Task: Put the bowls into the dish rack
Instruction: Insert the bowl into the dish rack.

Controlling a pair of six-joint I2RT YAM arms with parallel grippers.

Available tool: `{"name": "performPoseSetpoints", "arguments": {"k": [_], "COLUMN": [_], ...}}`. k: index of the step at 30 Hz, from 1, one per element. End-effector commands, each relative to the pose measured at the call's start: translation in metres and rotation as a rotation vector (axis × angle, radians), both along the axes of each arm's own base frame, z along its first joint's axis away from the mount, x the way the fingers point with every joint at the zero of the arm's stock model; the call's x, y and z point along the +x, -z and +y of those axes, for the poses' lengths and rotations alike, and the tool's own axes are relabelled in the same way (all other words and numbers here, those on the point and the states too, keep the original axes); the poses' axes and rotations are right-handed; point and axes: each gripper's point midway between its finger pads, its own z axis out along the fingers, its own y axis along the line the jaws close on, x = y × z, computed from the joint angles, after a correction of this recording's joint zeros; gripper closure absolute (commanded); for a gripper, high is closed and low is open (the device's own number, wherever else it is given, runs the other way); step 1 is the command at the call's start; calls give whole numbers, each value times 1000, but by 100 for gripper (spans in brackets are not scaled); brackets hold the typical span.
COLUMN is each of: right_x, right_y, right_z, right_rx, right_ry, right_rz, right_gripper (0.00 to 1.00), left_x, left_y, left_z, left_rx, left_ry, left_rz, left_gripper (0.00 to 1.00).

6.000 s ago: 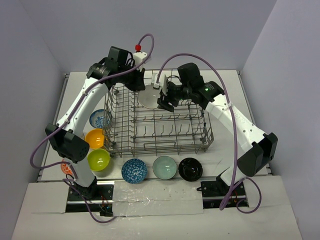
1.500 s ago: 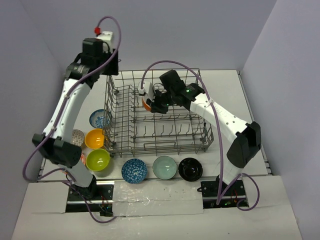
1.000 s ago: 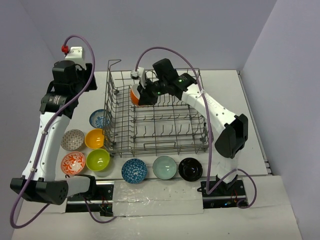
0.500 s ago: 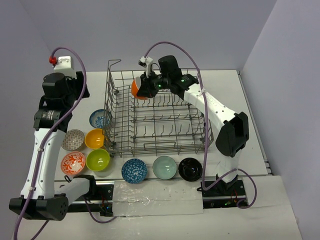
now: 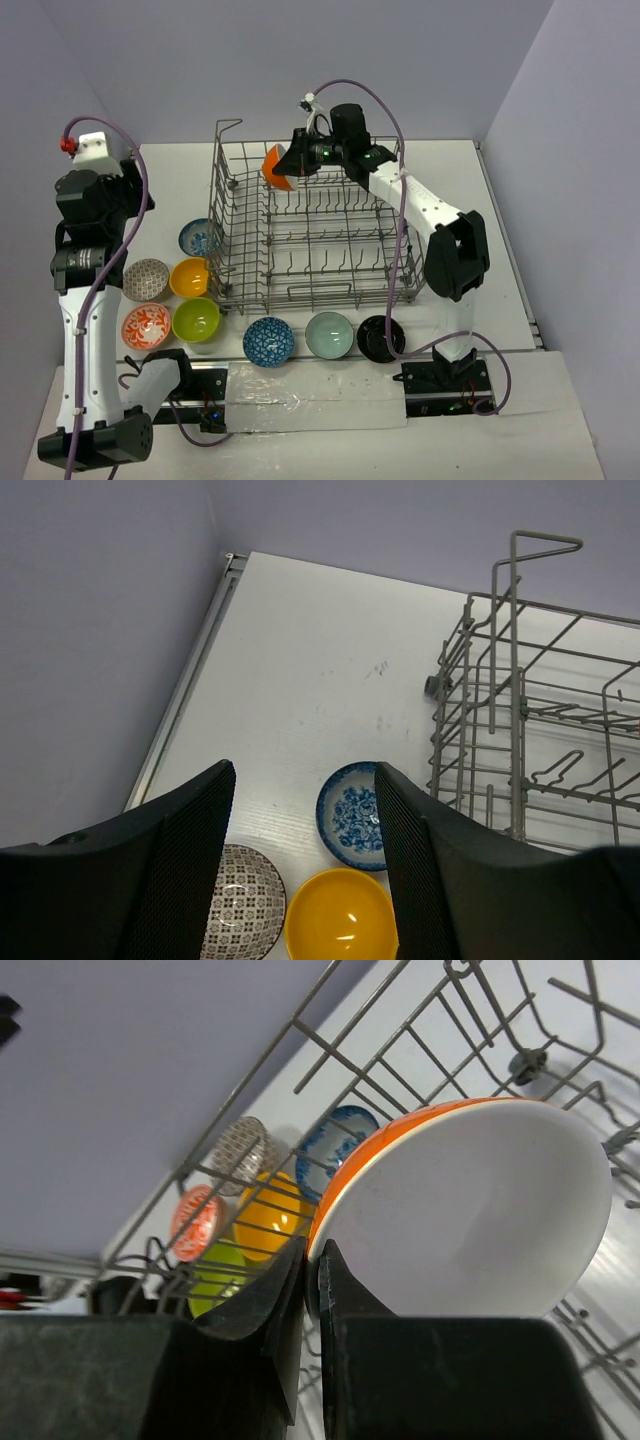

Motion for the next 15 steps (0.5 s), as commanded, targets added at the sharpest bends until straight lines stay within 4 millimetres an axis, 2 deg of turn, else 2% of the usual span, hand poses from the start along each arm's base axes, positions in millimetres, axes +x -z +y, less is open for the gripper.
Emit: {"name": "performPoseSetpoints", "arguments": {"k": [1, 3, 5, 7, 8, 9, 11, 15], "right_x": [5, 4, 7, 5, 5, 1, 0, 5], "right_y": [-45, -41, -48, -46, -60, -54, -66, -54], "right_z": [8, 7, 7, 5, 4, 4, -2, -5], "right_rx": [194, 233, 278, 332, 388, 424, 494, 506], "right_ry": [-53, -74, -92, -119, -145, -161, -183, -173], "right_rz": [3, 65, 62, 150, 104, 197, 160, 202], "right_gripper": [100, 100, 100, 100, 100, 100, 100, 100], "left_x": [-3, -5, -8, -10, -10, -11, -11, -12], "left_y": [-9, -9, -8, -8, -5, -5, -5, -7], "left_z": [4, 9, 12, 14, 15, 18, 18, 22], "left_rx": [-23, -34, -41, -49, -52, -56, -65, -79], "left_ry": [0, -10, -16, -21, -21, -29, -30, -39], "left_rz": [-55, -60, -63, -67, -64, -65, -72, -82], "left_gripper": [36, 36, 36, 36, 36, 36, 37, 38]}}
